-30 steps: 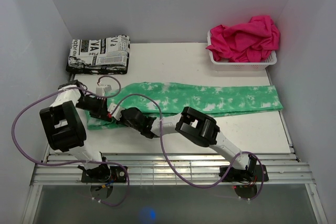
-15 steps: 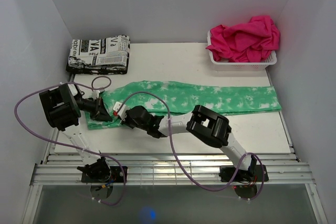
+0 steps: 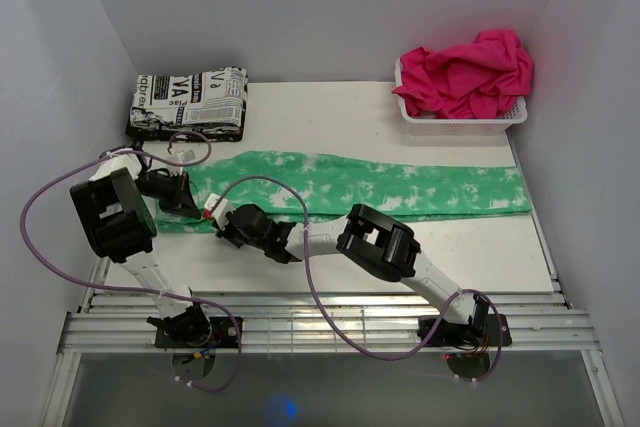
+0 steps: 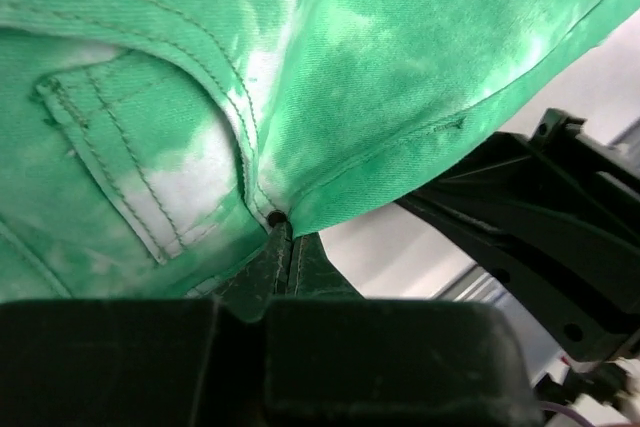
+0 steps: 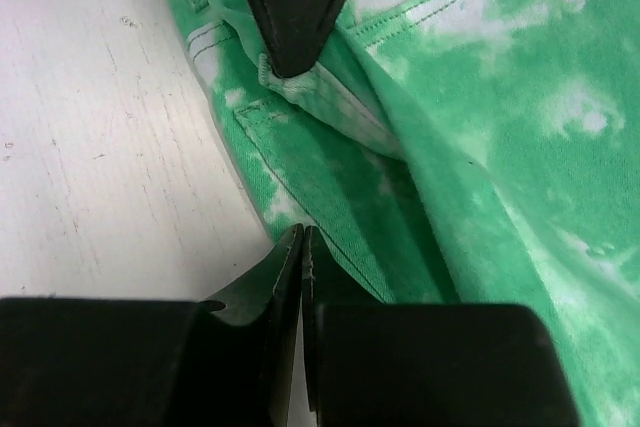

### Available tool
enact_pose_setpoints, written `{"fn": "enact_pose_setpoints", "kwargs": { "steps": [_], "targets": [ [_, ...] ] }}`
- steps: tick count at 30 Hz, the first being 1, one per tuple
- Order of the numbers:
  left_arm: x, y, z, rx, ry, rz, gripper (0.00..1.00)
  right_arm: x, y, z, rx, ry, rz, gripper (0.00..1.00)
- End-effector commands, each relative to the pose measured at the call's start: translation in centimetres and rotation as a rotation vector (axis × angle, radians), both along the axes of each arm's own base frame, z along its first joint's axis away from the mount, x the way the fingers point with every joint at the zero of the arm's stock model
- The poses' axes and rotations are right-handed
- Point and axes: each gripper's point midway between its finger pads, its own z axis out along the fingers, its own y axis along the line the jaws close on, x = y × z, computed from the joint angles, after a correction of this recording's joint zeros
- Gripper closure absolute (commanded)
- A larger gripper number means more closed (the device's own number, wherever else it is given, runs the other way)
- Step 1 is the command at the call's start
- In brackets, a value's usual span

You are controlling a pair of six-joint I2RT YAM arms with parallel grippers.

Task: Fold and stack the trousers
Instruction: Fold the trousers

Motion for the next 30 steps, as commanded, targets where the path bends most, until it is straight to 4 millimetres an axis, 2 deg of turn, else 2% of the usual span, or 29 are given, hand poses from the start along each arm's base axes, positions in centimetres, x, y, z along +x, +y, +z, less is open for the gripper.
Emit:
{"fn": "enact_pose_setpoints", "kwargs": {
  "steps": [1, 3, 4, 5, 6, 7, 8, 9, 10, 11, 12, 13, 14, 15, 16, 17, 18, 19, 20, 21, 23, 25, 30],
  "targets": [
    [-0.6, 1.9, 0.0, 0.141, -0.063, -0.054, 1.00, 0.8, -0.4, -1.2, -0.026, 0.027, -0.043, 0.92],
    [-1.5, 2.9, -1.4, 0.202, -0.040, -0.083, 1.00, 0.8, -0.4, -0.1, -0.014, 0.026, -0.035, 0.92],
    [-1.3, 3.3, -2.0, 0.229, -0.050, -0.086, 1.00, 0.6, -0.8, -0.1, -0.018, 0.025, -0.031, 0.92],
    [-1.4, 3.7, -2.5, 0.247, -0.043, -0.092, 1.00, 0.6, -0.8, 1.9, 0.007, 0.012, -0.025, 0.92],
    [-2.1, 4.0, -3.5, 0.261, -0.016, -0.098, 1.00, 0.3, -1.0, 2.7, 0.011, 0.003, -0.009, 0.92],
    [-2.0, 4.5, -4.3, 0.280, -0.021, -0.093, 1.00, -0.1, -1.7, 2.6, -0.023, 0.006, 0.007, 0.91],
    [-2.2, 5.0, -5.0, 0.296, -0.011, -0.088, 1.00, 0.0, -2.1, 5.7, 0.004, -0.010, 0.009, 0.86],
    [-2.5, 5.5, -5.7, 0.313, 0.007, -0.087, 1.00, -0.3, -2.8, 6.9, 0.002, -0.017, 0.033, 0.84],
    [-2.4, 5.8, -6.6, 0.304, 0.019, -0.078, 1.00, -0.7, -4.5, 6.2, -0.038, -0.003, 0.060, 0.82],
    [-2.4, 6.1, -7.0, 0.292, 0.027, -0.062, 1.00, -0.2, -6.3, 9.8, -0.013, -0.013, 0.079, 0.68],
    [-2.1, 6.1, -7.2, 0.277, 0.032, -0.052, 1.00, -1.6, -7.3, 10.7, -0.005, 0.019, 0.181, 0.59],
    [-1.8, 6.2, -7.8, 0.265, 0.041, -0.049, 0.98, -1.8, -9.2, 13.9, 0.028, 0.000, 0.226, 0.52],
    [-1.6, 6.5, -7.9, 0.264, 0.040, -0.043, 0.97, -0.6, -12.6, 11.8, -0.043, 0.075, 0.233, 0.46],
    [-1.2, 6.6, -8.0, 0.267, 0.035, -0.045, 0.97, -1.5, -14.0, 12.0, -0.048, 0.130, 0.315, 0.45],
    [-0.7, 7.0, -8.1, 0.278, 0.015, -0.051, 0.96, -0.9, -15.7, 11.9, -0.074, 0.166, 0.316, 0.44],
    [0.0, 7.5, -8.1, 0.292, -0.001, -0.050, 0.95, 1.5, -18.3, 12.1, -0.103, 0.158, 0.290, 0.45],
    [0.5, 7.7, -8.0, 0.301, -0.014, -0.053, 0.94, 1.2, -20.8, 10.3, -0.185, 0.233, 0.288, 0.46],
    [1.0, 8.1, -7.9, 0.313, -0.032, -0.062, 0.93, 2.2, -22.4, 9.6, -0.232, 0.211, 0.289, 0.46],
    [1.3, 8.3, -7.8, 0.325, -0.042, -0.069, 0.92, 4.1, -24.8, 8.8, -0.263, 0.221, 0.244, 0.48],
    [2.0, 8.9, -7.5, 0.349, -0.065, -0.076, 0.92, 4.1, -26.7, 7.4, -0.319, 0.246, 0.231, 0.49],
    [2.8, 10.3, -7.4, 0.424, -0.112, -0.109, 0.92, 5.4, -29.1, 5.9, -0.378, 0.226, 0.206, 0.51],
    [3.3, 11.2, -7.1, 0.477, -0.145, -0.129, 0.92, 5.3, -30.4, 4.5, -0.462, 0.173, 0.258, 0.52],
    [4.4, 13.2, -6.4, 0.601, -0.239, -0.229, 0.87, 4.6, -32.0, 1.9, -0.585, 0.123, 0.379, 0.53]
  ]
}}
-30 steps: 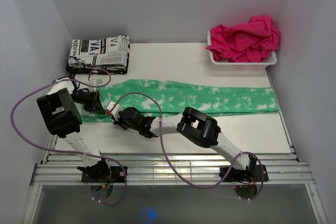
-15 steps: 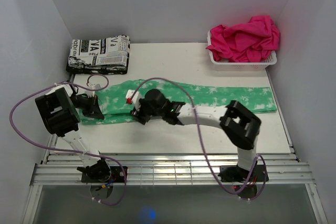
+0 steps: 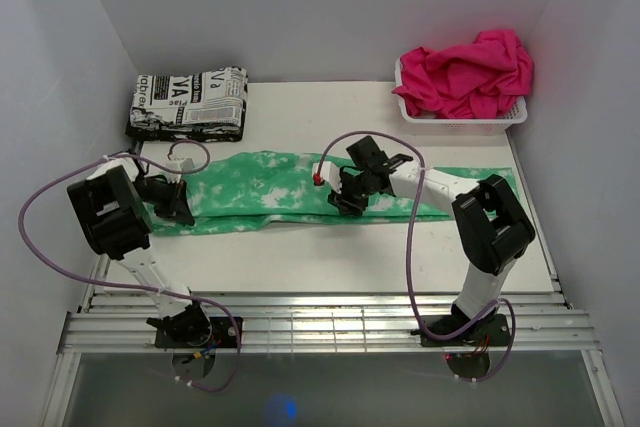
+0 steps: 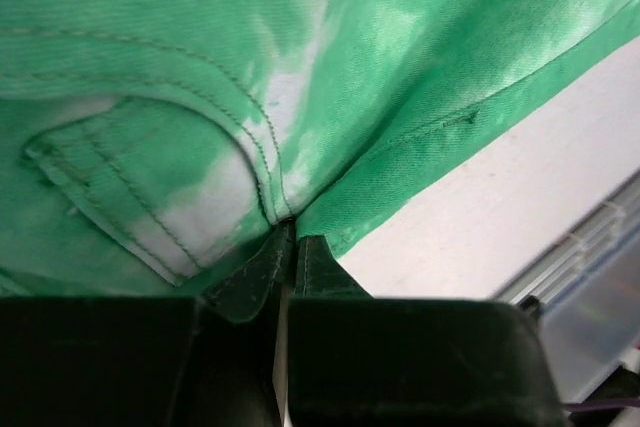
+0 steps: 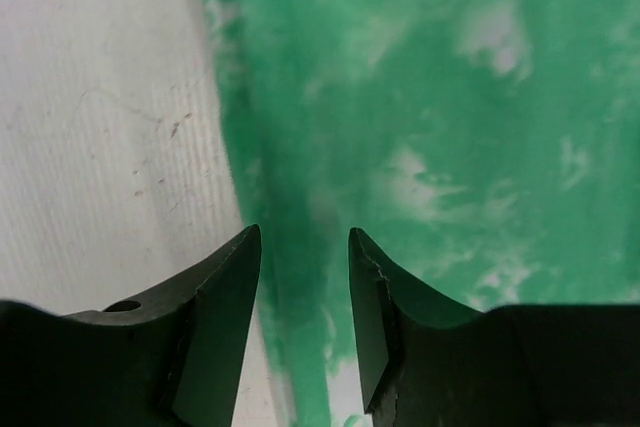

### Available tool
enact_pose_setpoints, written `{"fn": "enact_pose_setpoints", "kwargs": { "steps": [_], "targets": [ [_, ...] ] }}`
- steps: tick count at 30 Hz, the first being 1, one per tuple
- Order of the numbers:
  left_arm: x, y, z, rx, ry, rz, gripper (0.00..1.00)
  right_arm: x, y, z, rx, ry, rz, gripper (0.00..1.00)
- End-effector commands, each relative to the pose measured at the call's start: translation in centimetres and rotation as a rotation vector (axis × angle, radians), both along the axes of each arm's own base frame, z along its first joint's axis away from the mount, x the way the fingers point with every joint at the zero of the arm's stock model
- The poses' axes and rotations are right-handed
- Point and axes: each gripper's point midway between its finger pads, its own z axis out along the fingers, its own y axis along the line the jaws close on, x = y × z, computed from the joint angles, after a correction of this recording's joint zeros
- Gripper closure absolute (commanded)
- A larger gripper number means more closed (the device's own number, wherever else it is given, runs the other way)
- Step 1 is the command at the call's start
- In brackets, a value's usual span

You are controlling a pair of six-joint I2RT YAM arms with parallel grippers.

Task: Fold and stack the trousers
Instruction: Fold the trousers

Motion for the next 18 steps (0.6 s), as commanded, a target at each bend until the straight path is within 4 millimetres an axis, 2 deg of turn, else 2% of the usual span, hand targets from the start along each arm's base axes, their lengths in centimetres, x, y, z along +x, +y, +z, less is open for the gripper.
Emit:
{"fn": "enact_pose_setpoints", "kwargs": {
  "steps": [1, 4, 6, 12, 13, 14, 16, 18],
  "targets": [
    [5.4, 10.7, -3.2, 0.528, -0.259, -0.167, 0.86, -2.0, -1.2, -1.3, -0.085, -0.006, 0.173, 0.54],
    [6.4, 11.0, -2.5, 0.554, -0.288, -0.186, 0.85, -2.4, -2.0, -2.3, -0.119, -0.005, 0.188, 0.52],
    [6.8, 10.8, -2.2, 0.548, -0.294, -0.194, 0.85, -1.7, -2.5, -3.1, -0.145, -0.044, 0.165, 0.52],
    [7.1, 10.9, -1.5, 0.558, -0.311, -0.207, 0.85, 0.3, -2.1, -2.5, -0.125, -0.133, 0.103, 0.59],
    [7.1, 10.9, -1.5, 0.559, -0.310, -0.210, 0.85, 0.4, -2.2, -2.5, -0.132, -0.133, 0.102, 0.63],
    [7.1, 11.0, -1.5, 0.563, -0.309, -0.210, 0.85, 0.4, -2.3, -2.9, -0.145, -0.131, 0.112, 0.77],
    [7.2, 11.1, -1.5, 0.564, -0.308, -0.209, 0.85, 0.4, -2.5, -3.1, -0.156, -0.132, 0.115, 0.90],
    [7.3, 11.1, -1.5, 0.564, -0.307, -0.207, 0.85, 0.2, -2.6, -2.9, -0.155, -0.135, 0.119, 0.92]
  ]
}}
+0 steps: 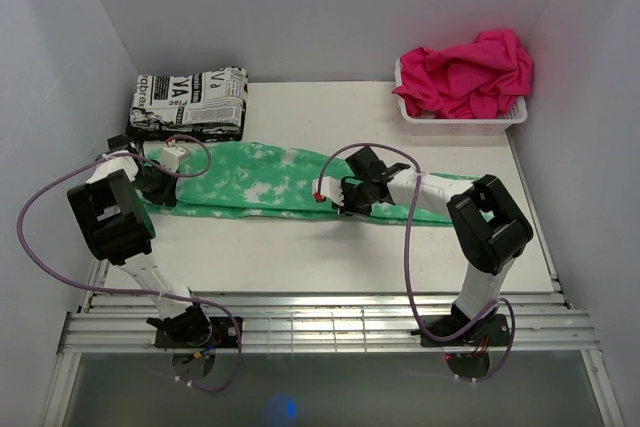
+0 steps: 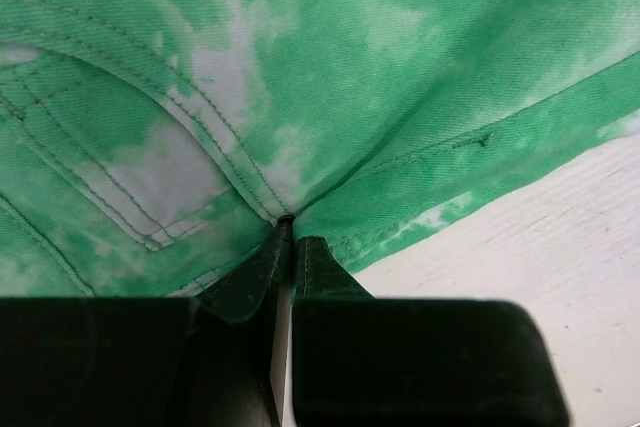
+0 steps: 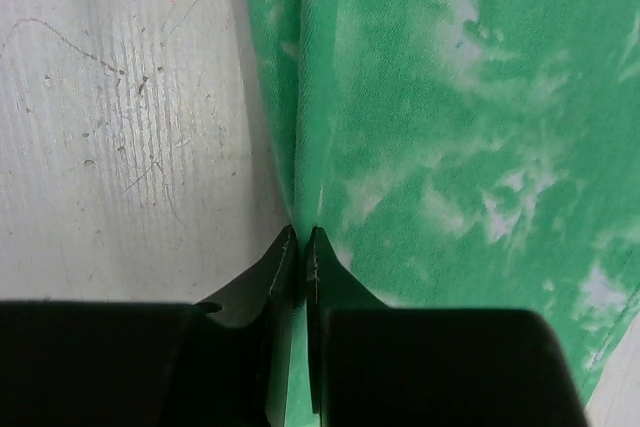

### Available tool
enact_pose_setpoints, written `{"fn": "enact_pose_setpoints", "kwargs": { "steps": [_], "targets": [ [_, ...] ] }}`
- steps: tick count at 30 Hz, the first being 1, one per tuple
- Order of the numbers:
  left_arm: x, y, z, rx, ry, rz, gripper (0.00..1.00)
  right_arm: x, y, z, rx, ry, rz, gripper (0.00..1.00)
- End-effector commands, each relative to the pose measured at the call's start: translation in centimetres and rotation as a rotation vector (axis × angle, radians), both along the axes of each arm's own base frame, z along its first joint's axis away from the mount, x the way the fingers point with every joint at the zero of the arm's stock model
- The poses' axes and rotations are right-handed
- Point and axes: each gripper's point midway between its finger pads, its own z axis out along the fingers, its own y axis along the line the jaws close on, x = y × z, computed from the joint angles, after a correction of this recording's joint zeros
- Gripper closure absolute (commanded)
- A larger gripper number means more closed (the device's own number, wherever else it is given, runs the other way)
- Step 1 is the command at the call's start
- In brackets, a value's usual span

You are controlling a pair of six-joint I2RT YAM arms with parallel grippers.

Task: Fold and stack the trousers
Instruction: Fold the trousers

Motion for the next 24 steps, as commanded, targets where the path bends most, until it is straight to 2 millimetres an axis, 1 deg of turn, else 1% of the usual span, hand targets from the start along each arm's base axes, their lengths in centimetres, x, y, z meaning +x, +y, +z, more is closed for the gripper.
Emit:
{"fn": "enact_pose_setpoints", "kwargs": {
  "steps": [1, 3, 4, 7, 8, 10, 11, 13, 14, 16, 17, 18, 19, 20, 21, 22, 23, 24],
  "targets": [
    [1.3, 5.1, -2.0, 0.225, -0.015, -0.002, 0.85, 0.5, -0.8, 1.0, -0.018, -0.043, -0.007, 0.92],
    [1.3, 5.1, -2.0, 0.227, -0.013, 0.000, 0.85, 0.0, -0.9, 1.8, -0.005, -0.045, -0.002, 0.92],
    [1.4, 5.2, -2.1, 0.230, -0.014, -0.001, 0.86, -0.3, -1.2, 2.8, 0.010, -0.061, 0.000, 0.92],
    [1.7, 5.5, -2.1, 0.238, -0.013, 0.000, 0.86, -2.4, -2.3, 3.1, 0.001, -0.037, 0.049, 0.92],
    [1.8, 5.5, -2.1, 0.239, -0.015, 0.000, 0.86, -3.5, -2.9, 2.5, -0.021, -0.004, 0.060, 0.92],
    [1.9, 5.7, -2.1, 0.245, -0.016, 0.000, 0.86, -4.6, -4.0, 1.3, -0.058, 0.019, 0.070, 0.92],
    [2.0, 5.8, -2.1, 0.247, -0.017, 0.002, 0.86, -5.6, -5.0, -0.1, -0.089, 0.044, 0.079, 0.92],
    [2.0, 5.8, -2.3, 0.248, -0.024, -0.012, 0.87, -6.3, -5.9, -1.6, -0.123, 0.071, 0.075, 0.92],
    [1.6, 5.7, -2.6, 0.247, -0.024, -0.017, 0.89, -7.0, -6.5, -2.6, -0.143, 0.094, 0.067, 0.92],
    [1.6, 5.8, -2.9, 0.253, -0.042, -0.039, 0.95, -7.0, -6.8, -4.0, -0.164, 0.100, 0.056, 0.92],
    [1.2, 5.7, -3.4, 0.253, -0.034, -0.043, 0.95, -7.0, -7.0, -4.5, -0.178, 0.101, 0.052, 0.92],
    [1.2, 5.7, -3.5, 0.254, -0.032, -0.045, 0.93, -6.5, -7.2, -4.8, -0.196, 0.090, 0.042, 0.92],
    [1.0, 5.6, -3.6, 0.251, -0.028, -0.050, 0.88, -6.7, -7.5, -5.5, -0.217, 0.110, 0.039, 0.89],
    [0.8, 5.3, -3.6, 0.241, -0.027, -0.060, 0.78, -6.6, -7.4, -5.4, -0.221, 0.116, 0.036, 0.77],
    [0.9, 5.1, -2.9, 0.235, -0.042, -0.070, 0.75, -6.4, -7.0, -4.8, -0.208, 0.116, 0.032, 0.72],
    [0.5, 4.6, -2.5, 0.214, -0.042, -0.087, 0.73, -6.2, -6.7, -3.7, -0.186, 0.097, 0.030, 0.65],
    [0.6, 3.9, -1.8, 0.187, -0.072, -0.114, 0.71, -6.2, -6.5, -2.9, -0.170, 0.090, 0.031, 0.58],
    [0.9, 3.6, -0.1, 0.184, -0.117, -0.125, 0.68, -6.3, -6.2, -2.0, -0.142, 0.096, 0.021, 0.54]
  ]
}}
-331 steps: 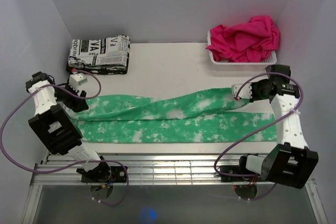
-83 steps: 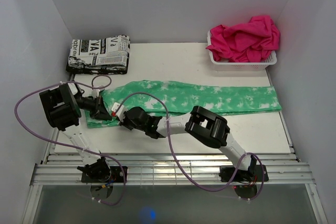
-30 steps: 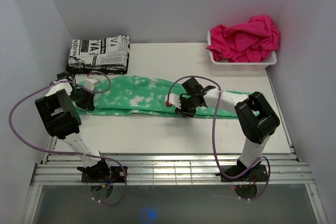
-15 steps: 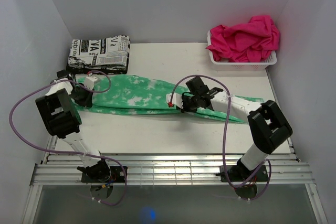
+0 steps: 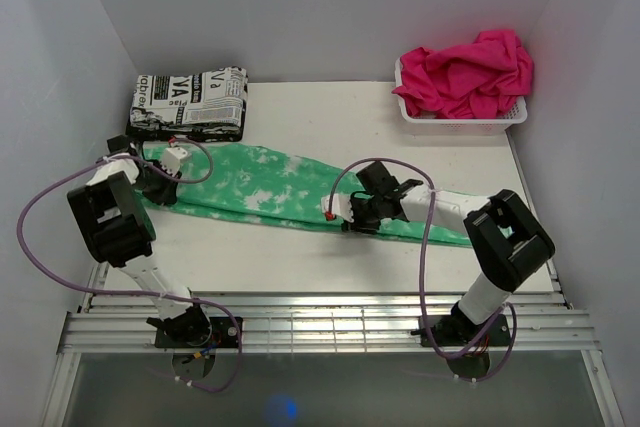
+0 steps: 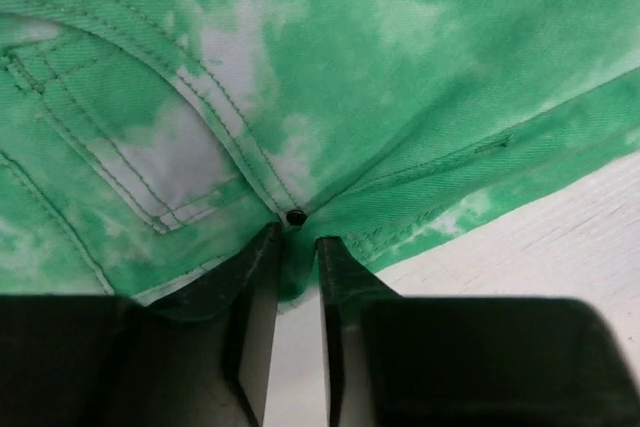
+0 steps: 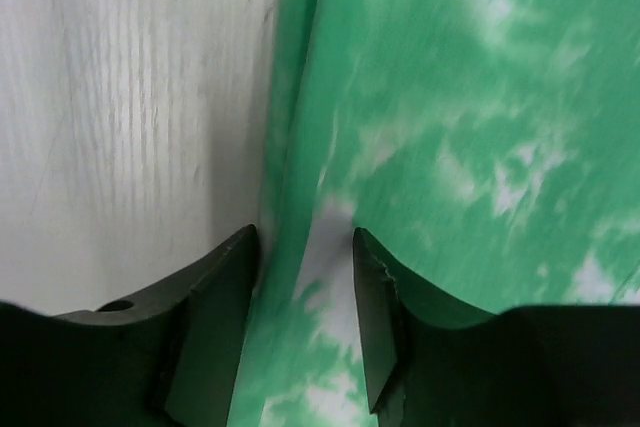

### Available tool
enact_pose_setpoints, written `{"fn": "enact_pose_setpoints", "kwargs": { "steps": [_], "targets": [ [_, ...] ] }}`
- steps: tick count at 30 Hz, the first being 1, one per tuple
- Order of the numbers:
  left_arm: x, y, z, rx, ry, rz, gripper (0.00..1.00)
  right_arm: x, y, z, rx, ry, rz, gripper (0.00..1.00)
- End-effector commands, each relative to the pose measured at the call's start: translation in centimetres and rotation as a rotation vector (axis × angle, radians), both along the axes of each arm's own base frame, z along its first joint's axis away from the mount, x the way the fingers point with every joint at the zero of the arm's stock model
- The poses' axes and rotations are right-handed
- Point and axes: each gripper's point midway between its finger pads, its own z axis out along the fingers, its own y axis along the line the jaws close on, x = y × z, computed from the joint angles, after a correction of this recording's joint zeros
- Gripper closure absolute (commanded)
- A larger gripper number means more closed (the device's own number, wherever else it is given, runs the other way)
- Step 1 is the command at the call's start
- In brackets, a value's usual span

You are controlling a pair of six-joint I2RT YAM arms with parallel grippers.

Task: Fold and stack the trousers
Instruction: Fold the trousers

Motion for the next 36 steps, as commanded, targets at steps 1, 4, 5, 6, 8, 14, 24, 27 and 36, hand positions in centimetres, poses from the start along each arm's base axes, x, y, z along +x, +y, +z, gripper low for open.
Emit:
{"fn": "enact_pose_setpoints", "kwargs": {
  "steps": [1, 4, 5, 6, 8, 14, 24, 27, 36],
  "targets": [
    [-0.7, 2.3, 0.5, 0.099, -0.039, -0.051, 0.65, -2.4, -4.3, 0.4, -0.136, 0.100, -0.083, 0.49],
    [-0.7, 0.2, 4.7, 0.030, -0.130, -0.098, 0.52, -2.8, -3.9, 4.3, -0.063, 0.138, -0.138, 0.38],
    [-0.7, -0.4, 5.9, 0.011, -0.149, -0.109, 0.52, -3.0, -4.6, 5.1, -0.056, 0.163, -0.167, 0.33],
    [-0.7, -1.3, 7.1, -0.021, -0.181, -0.129, 0.50, -3.1, -4.5, 6.1, -0.027, 0.172, -0.181, 0.30],
    [-1.4, -2.4, 9.8, -0.043, -0.221, -0.141, 0.49, -2.4, -5.2, 8.6, 0.027, 0.166, -0.256, 0.27],
    [-1.7, -5.8, 15.6, -0.178, -0.364, -0.101, 0.02, 0.8, -13.5, 11.1, 0.156, 0.291, -0.692, 0.32],
    [2.2, -7.9, 14.9, -0.525, -0.338, 0.174, 0.02, 1.2, -26.3, 7.6, 0.310, 0.552, -1.267, 0.43],
    [3.3, -6.7, 10.7, -0.577, -0.203, 0.318, 0.02, 0.9, -26.6, 5.0, 0.287, 0.643, -1.298, 0.44],
    [0.2, -2.3, -0.3, -0.594, 0.063, 0.783, 0.02, 1.0, -30.8, -3.0, 0.097, 0.743, -1.451, 0.42]
  ]
}}
